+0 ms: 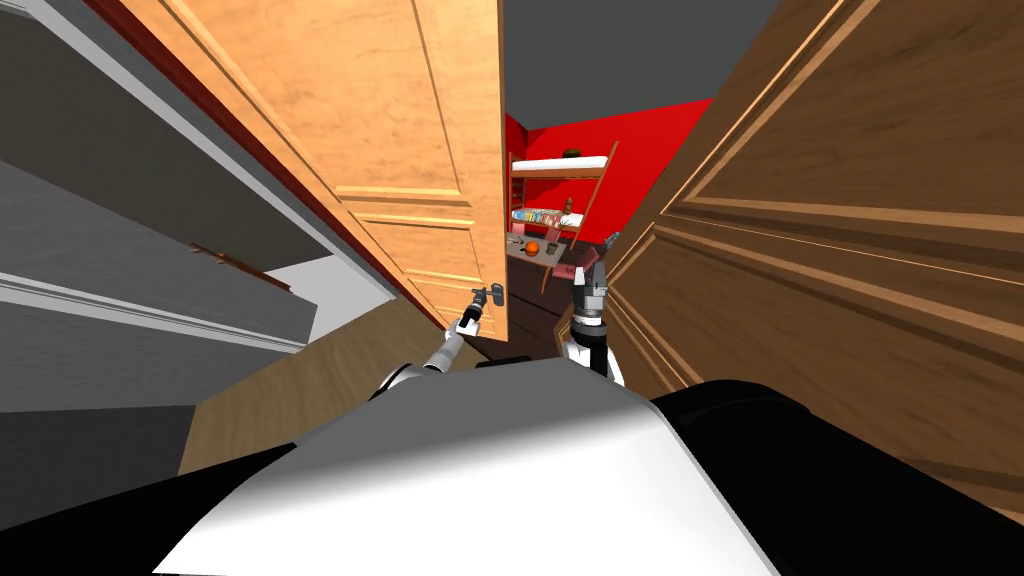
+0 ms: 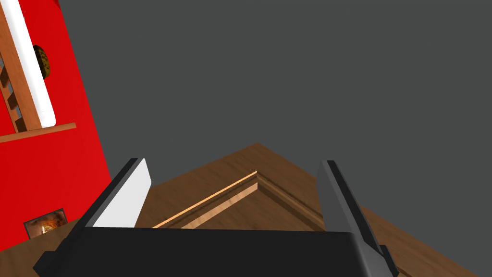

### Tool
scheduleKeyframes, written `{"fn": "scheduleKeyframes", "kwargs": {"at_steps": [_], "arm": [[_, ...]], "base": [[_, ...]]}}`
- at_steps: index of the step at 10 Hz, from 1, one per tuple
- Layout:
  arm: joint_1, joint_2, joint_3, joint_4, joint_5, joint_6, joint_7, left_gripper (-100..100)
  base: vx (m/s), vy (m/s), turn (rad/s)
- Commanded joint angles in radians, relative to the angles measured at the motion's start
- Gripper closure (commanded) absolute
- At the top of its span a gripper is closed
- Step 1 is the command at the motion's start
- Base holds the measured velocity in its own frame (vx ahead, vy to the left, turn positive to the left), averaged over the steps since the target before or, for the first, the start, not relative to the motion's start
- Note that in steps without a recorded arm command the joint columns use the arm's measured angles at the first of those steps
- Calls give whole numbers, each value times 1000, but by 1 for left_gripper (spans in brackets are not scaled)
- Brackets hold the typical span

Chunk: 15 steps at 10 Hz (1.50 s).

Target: Push the door open

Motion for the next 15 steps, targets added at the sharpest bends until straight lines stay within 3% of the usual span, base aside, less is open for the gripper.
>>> {"fn": "scheduleKeyframes", "kwargs": {"at_steps": [1, 8, 9, 11, 15], "arm": [[-21, 7, 33, 21, 7, -10, -7, 100], [-28, -14, 109, 33, 19, -6, -34, 100], [-23, -5, 107, 30, 19, -5, -31, 100], [-25, 3, 144, 30, 21, -5, -66, 100], [-27, -22, 191, 33, 23, -5, -116, 100]], "base": [[131, -161, 68], [130, -170, 79], [54, -61, 52], [161, -23, 105], [206, -56, 104]]}}
